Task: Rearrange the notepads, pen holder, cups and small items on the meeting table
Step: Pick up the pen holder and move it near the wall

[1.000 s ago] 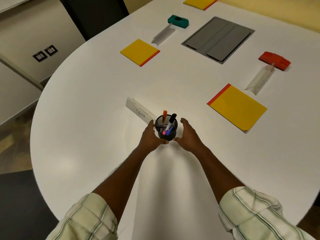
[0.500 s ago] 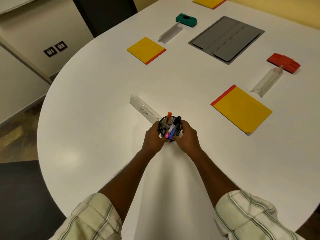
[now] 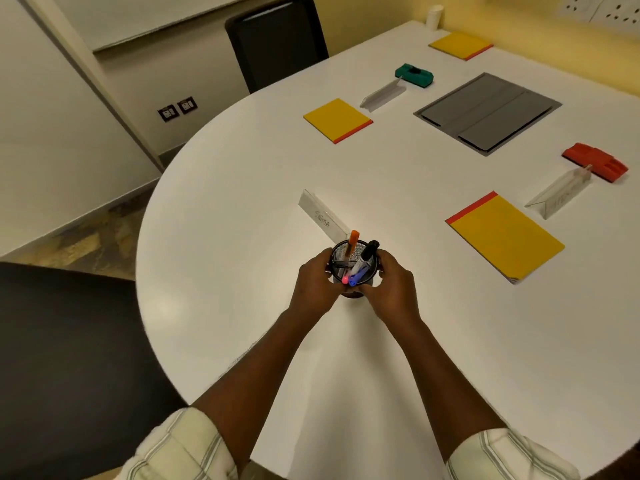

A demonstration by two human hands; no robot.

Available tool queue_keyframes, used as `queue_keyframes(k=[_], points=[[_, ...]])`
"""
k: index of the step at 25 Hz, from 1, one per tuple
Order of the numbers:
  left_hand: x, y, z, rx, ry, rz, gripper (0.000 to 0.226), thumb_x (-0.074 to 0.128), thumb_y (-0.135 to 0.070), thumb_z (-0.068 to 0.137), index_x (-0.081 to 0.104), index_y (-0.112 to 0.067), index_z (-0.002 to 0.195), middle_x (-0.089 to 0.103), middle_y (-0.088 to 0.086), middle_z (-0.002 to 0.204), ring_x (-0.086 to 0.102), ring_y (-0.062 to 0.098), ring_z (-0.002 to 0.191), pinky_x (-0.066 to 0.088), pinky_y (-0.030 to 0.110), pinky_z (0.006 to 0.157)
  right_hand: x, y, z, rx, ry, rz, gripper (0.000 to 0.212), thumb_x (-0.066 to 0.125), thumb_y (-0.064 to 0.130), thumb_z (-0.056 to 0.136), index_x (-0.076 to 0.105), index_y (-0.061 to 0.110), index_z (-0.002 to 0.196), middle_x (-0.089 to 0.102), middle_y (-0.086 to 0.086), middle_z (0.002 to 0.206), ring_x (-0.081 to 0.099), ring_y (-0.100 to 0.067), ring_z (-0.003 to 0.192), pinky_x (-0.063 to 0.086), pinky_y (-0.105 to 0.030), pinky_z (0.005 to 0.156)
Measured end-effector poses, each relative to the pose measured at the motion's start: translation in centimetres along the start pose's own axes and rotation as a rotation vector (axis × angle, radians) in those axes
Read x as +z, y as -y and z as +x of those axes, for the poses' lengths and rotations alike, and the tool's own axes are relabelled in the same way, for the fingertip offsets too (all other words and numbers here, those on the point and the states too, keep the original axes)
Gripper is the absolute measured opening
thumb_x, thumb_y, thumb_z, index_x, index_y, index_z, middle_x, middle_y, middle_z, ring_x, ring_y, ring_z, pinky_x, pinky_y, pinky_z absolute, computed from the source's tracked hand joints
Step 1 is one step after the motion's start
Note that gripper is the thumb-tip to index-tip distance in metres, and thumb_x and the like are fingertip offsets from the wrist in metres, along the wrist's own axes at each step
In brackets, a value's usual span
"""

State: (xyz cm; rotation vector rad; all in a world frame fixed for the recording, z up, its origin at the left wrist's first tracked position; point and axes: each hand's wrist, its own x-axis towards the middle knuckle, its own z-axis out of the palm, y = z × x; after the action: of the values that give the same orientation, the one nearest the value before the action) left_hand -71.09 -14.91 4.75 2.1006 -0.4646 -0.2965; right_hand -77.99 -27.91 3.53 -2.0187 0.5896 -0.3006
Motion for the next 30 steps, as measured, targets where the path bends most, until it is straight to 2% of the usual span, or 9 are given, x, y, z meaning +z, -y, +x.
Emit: queue_keyframes(k=[3, 7, 12, 15, 18, 21, 23, 27, 30], points=[[-2.3, -0.7, -3.5, 0.049, -0.070, 0.000, 0.053, 0.082, -0.017, 0.065, 0.062, -0.024, 0.113, 0.062, -0.026, 0.087, 0.059, -0.014, 0.083, 0.044, 0.001, 0.071, -0.4, 2.5, -3.2, -0.060, 0.001, -0.011, 0.058, 0.081, 0.014, 0.072, 0.057, 0.017, 0.124, 0.067, 0.002, 0.115, 0.058, -0.007, 0.096, 0.036, 0.005, 0.064], [-6.1, -2.0, -9.6, 0.118, -0.171, 0.006, 0.054, 0.082, -0.025, 0.065, 0.062, -0.027, 0.115, 0.063, -0.025, 0.091, 0.062, -0.003, 0.087, 0.049, 0.011, 0.080, -0.7, 6.0, -8.9, -0.177, -0.001, 0.012, 0.059, 0.083, 0.013, 0.069, 0.059, 0.017, 0.122, 0.067, 0.006, 0.110, 0.056, -0.001, 0.094, 0.034, 0.007, 0.070], [-11.3, -3.2, -19.2, 0.185, -0.250, -0.035, 0.053, 0.082, -0.027, 0.060, 0.063, -0.029, 0.109, 0.064, -0.026, 0.089, 0.065, 0.010, 0.091, 0.055, 0.027, 0.085, -0.7, 10.3, -17.4, -0.316, 0.005, 0.045, 0.065, 0.087, 0.021, 0.060, 0.061, 0.020, 0.120, 0.056, 0.027, 0.097, 0.050, 0.015, 0.087, 0.036, 0.005, 0.074], [-14.8, -3.4, -25.9, 0.177, -0.298, -0.063, 0.053, 0.086, -0.027, 0.055, 0.065, -0.026, 0.103, 0.070, -0.011, 0.092, 0.066, 0.017, 0.091, 0.055, 0.037, 0.085, -0.1, 13.3, -23.6, -0.371, 0.057, 0.075, 0.070, 0.088, 0.032, 0.054, 0.062, 0.024, 0.118, 0.054, 0.037, 0.091, 0.053, 0.022, 0.086, 0.040, -0.004, 0.075], [-18.0, -3.3, -32.1, 0.170, -0.332, -0.063, 0.053, 0.088, -0.031, 0.055, 0.063, -0.029, 0.102, 0.068, -0.014, 0.093, 0.065, 0.010, 0.092, 0.055, 0.032, 0.086, 0.9, 15.8, -29.2, -0.409, 0.102, 0.085, 0.073, 0.090, 0.031, 0.054, 0.061, 0.019, 0.120, 0.065, 0.018, 0.105, 0.056, 0.010, 0.090, 0.045, -0.015, 0.080], [-21.5, -3.0, -38.3, 0.139, -0.371, -0.079, 0.057, 0.089, -0.031, 0.054, 0.061, -0.026, 0.104, 0.066, -0.011, 0.103, 0.062, 0.007, 0.100, 0.054, 0.031, 0.091, 2.3, 18.2, -34.6, -0.450, 0.167, 0.074, 0.077, 0.091, 0.031, 0.055, 0.059, 0.017, 0.124, 0.066, 0.003, 0.119, 0.054, 0.001, 0.097, 0.044, -0.014, 0.078], [-23.8, -2.5, -41.7, 0.109, -0.379, -0.156, 0.059, 0.090, -0.026, 0.052, 0.062, -0.027, 0.104, 0.068, -0.009, 0.106, 0.063, 0.009, 0.104, 0.053, 0.033, 0.092, 3.4, 20.0, -37.5, -0.442, 0.229, 0.103, 0.079, 0.092, 0.031, 0.053, 0.059, 0.017, 0.124, 0.065, 0.004, 0.119, 0.054, 0.002, 0.096, 0.044, -0.012, 0.077], [-27.3, -1.2, -45.9, 0.105, -0.419, -0.290, 0.063, 0.091, -0.016, 0.049, 0.061, -0.031, 0.102, 0.071, -0.016, 0.098, 0.066, -0.001, 0.096, 0.051, 0.011, 0.080, 5.2, 23.0, -40.7, -0.460, 0.332, 0.181, 0.069, 0.091, 0.030, 0.054, 0.061, 0.028, 0.115, 0.060, 0.019, 0.102, 0.057, 0.006, 0.091, 0.044, -0.009, 0.075], [-30.1, -0.2, -48.0, 0.102, -0.495, -0.340, 0.061, 0.089, -0.014, 0.050, 0.062, -0.036, 0.100, 0.072, -0.013, 0.100, 0.067, 0.004, 0.099, 0.051, 0.015, 0.082, 7.2, 25.6, -42.1, -0.517, 0.384, 0.214, 0.061, 0.090, 0.031, 0.054, 0.061, 0.035, 0.107, 0.061, 0.025, 0.098, 0.060, 0.008, 0.092, 0.046, -0.010, 0.077]])
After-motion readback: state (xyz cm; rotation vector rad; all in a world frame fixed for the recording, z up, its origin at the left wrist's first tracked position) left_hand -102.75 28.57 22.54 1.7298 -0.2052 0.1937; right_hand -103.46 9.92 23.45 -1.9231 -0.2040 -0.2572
